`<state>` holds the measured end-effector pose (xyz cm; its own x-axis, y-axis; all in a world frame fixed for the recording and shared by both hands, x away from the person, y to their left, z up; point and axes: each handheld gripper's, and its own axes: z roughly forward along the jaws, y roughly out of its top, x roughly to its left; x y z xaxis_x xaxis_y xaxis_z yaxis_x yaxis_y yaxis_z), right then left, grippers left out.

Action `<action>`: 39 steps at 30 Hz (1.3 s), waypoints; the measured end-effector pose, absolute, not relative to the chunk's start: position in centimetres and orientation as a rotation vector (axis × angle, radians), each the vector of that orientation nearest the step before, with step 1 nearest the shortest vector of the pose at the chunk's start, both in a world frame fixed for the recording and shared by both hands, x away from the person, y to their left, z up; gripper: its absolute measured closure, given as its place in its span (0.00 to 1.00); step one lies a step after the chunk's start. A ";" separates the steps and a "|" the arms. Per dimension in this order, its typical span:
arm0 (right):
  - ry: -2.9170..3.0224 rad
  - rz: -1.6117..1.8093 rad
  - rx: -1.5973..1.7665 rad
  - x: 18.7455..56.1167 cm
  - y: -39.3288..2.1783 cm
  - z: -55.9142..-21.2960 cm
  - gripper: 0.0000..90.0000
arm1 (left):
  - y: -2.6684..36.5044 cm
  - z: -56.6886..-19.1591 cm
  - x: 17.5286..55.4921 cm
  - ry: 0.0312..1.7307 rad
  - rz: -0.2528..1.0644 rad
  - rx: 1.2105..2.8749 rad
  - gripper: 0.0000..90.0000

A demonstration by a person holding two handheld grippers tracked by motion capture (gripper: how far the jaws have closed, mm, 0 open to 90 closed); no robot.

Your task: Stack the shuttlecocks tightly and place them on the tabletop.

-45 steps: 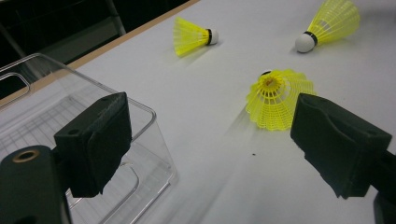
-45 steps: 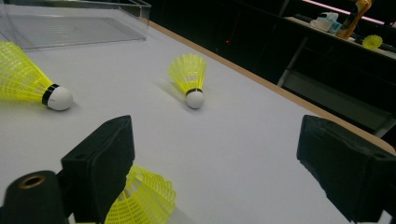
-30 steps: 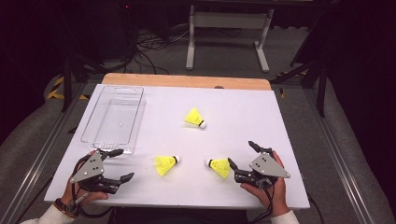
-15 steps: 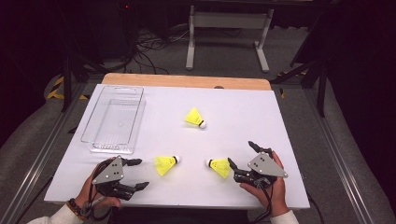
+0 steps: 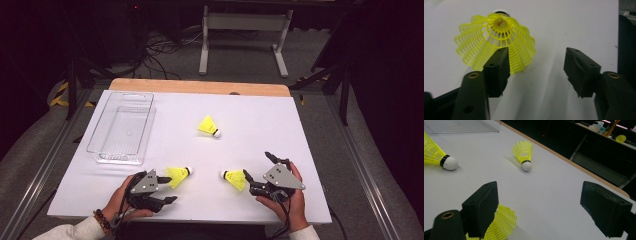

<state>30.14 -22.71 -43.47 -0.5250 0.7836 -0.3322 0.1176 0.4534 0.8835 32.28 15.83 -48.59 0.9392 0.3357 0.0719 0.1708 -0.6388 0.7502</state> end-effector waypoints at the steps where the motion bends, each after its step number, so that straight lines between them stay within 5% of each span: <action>1: 1.934 1.095 0.754 30.1 -22.7 -43.5 0.18 | 15.6 -48.6 32.4 0.364 0.266 2.264 0.47; 26: 1.935 1.089 0.747 30.1 -22.7 -43.5 0.18 | 14.1 -48.4 33.9 0.424 0.297 2.243 0.82; 39: 1.933 1.082 0.745 30.1 -22.7 -43.5 0.18 | 15.0 -47.8 33.9 0.447 0.323 2.214 0.78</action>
